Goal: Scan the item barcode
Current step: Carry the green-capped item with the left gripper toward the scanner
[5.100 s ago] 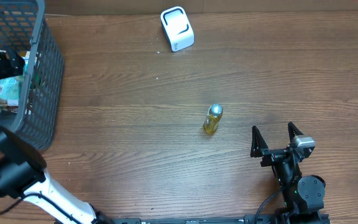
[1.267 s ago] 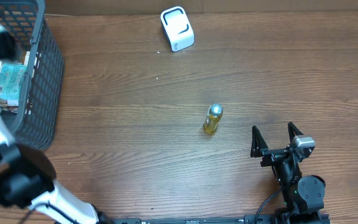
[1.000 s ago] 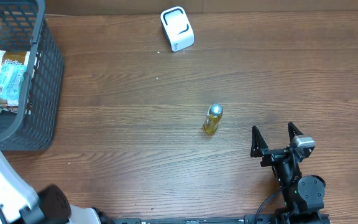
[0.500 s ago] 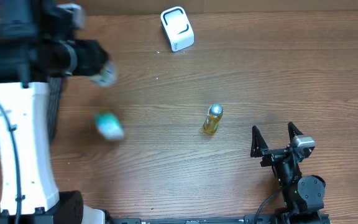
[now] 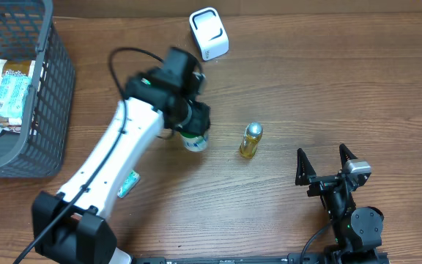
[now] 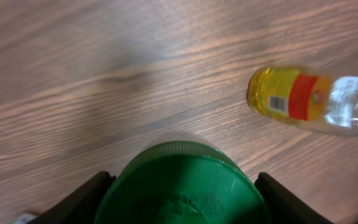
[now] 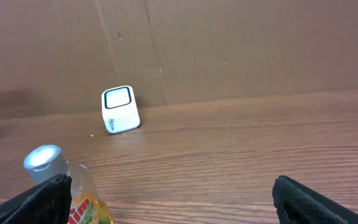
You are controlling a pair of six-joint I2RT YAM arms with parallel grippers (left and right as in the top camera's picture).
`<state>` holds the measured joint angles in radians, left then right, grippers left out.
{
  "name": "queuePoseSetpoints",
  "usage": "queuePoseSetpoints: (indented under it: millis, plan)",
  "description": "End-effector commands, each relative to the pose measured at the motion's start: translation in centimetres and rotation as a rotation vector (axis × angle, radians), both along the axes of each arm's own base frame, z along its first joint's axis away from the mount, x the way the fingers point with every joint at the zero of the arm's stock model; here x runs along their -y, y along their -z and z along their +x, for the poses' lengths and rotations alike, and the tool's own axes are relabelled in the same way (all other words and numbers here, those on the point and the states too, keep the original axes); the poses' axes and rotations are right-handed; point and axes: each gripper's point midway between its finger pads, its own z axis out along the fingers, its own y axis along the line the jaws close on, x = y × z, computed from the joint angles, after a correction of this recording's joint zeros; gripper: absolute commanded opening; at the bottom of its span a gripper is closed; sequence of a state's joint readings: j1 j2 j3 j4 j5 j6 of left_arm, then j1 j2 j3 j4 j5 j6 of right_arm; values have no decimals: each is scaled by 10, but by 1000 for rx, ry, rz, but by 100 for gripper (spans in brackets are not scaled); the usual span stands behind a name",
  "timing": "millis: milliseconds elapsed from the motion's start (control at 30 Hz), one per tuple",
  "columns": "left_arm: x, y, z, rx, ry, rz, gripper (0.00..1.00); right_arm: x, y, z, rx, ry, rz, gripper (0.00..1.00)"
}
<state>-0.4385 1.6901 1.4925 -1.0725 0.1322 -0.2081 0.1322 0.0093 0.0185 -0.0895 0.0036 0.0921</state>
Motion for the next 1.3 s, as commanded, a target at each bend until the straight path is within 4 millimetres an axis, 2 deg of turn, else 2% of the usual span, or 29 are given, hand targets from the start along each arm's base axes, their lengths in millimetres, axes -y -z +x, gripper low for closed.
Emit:
queuePoseSetpoints:
  millis: [0,67,233,367,500,733,900,1167,1267]
  plan:
    - [5,23,-5,22,-87,62,25,0,3,0,1,-3,-7,100]
    - [17,35,-10,30,-83,51,30,0,3,0,1,-3,-7,100]
    - [36,59,-18,48,-79,23,32,0,3,0,1,-3,-7,100]
    - [38,79,-24,54,-95,26,33,0,3,0,1,-3,-7,100]
    - [38,90,-28,58,-91,29,34,0,3,0,1,-3,-7,100]
    - [39,91,-26,69,-91,19,36,0,3,0,1,-3,-7,100]
    - [40,93,-27,63,-89,19,42,0,3,0,1,-3,-7,100]
    - [41,101,-27,49,-87,27,42,0,3,0,1,-3,-7,100]
    - [42,102,-28,47,-82,29,47,0,3,0,1,-3,-7,100]
